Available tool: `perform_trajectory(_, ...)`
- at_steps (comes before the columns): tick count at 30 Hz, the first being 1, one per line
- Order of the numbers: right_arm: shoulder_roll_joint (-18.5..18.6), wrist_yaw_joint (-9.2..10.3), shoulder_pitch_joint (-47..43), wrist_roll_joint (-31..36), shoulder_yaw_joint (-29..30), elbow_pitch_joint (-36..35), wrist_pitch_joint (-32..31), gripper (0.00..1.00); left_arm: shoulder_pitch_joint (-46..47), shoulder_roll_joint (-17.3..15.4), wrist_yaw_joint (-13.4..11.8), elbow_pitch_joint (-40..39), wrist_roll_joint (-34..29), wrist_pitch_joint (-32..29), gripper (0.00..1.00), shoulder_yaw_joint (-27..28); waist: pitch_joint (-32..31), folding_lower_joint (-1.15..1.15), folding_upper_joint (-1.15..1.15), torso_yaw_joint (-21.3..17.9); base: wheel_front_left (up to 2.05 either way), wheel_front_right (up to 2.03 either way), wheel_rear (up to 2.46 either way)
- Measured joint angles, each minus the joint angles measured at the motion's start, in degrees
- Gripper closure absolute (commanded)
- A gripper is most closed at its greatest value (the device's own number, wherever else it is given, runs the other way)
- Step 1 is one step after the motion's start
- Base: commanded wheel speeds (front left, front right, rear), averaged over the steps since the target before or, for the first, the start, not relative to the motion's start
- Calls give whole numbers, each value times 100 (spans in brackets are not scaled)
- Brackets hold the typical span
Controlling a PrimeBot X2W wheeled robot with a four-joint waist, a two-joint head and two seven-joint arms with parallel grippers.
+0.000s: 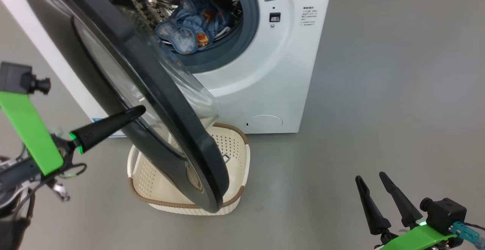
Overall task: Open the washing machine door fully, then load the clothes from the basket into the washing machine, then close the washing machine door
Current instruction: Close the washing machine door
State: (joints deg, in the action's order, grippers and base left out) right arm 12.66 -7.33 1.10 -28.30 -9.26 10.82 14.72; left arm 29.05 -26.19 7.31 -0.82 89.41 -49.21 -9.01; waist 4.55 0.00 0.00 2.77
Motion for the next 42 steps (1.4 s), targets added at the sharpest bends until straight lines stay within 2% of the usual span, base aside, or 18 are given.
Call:
perform_trajectory(5,0,0,0,0,-42,2,0,0,-549,-52,0,-31,-87,333,100,210,-69,0,0,121,0,0,0)
perform_trajectory(7,2,0,-1,0,-52,3,0,0,-791,-88,0,-34,-175,493,73,280,-109,0,0,157,0,0,0)
perform_trajectory(10,14,0,-3,0,-63,3,0,0,-1201,-123,0,-23,-233,769,50,398,-172,0,0,202,0,0,0)
perform_trajectory(11,24,0,-5,0,-65,4,0,0,-1341,-138,0,-14,-296,876,17,417,-192,0,0,215,0,0,0)
perform_trajectory(12,31,0,-7,0,-68,4,0,0,-1479,-144,0,2,-327,990,3,446,-214,0,0,224,0,0,0)
perform_trajectory(13,38,0,-12,0,-71,4,0,0,-1612,-147,1,27,-368,1113,0,464,-233,0,0,232,0,0,0)
perform_trajectory(18,104,0,-123,-1,-111,5,0,0,-2252,-177,0,172,-678,1887,0,472,-316,0,0,219,0,0,0)
perform_trajectory(23,171,0,-131,-1,-119,11,0,0,-2689,-185,1,242,-1021,2924,0,364,-343,0,0,132,0,0,0)
perform_trajectory(36,302,0,-134,-1,-99,47,0,0,-3268,-553,1,781,-1945,5915,0,-1013,-333,0,0,-239,0,0,0)
perform_trajectory(38,312,0,-134,-1,-99,65,0,0,-3267,-620,1,993,-2231,6201,0,-1240,-325,0,0,-304,0,0,0)
perform_trajectory(42,323,0,-133,-1,-82,69,0,0,-3254,-570,2,1295,-2583,6343,0,-1287,-301,0,0,-397,0,0,0)
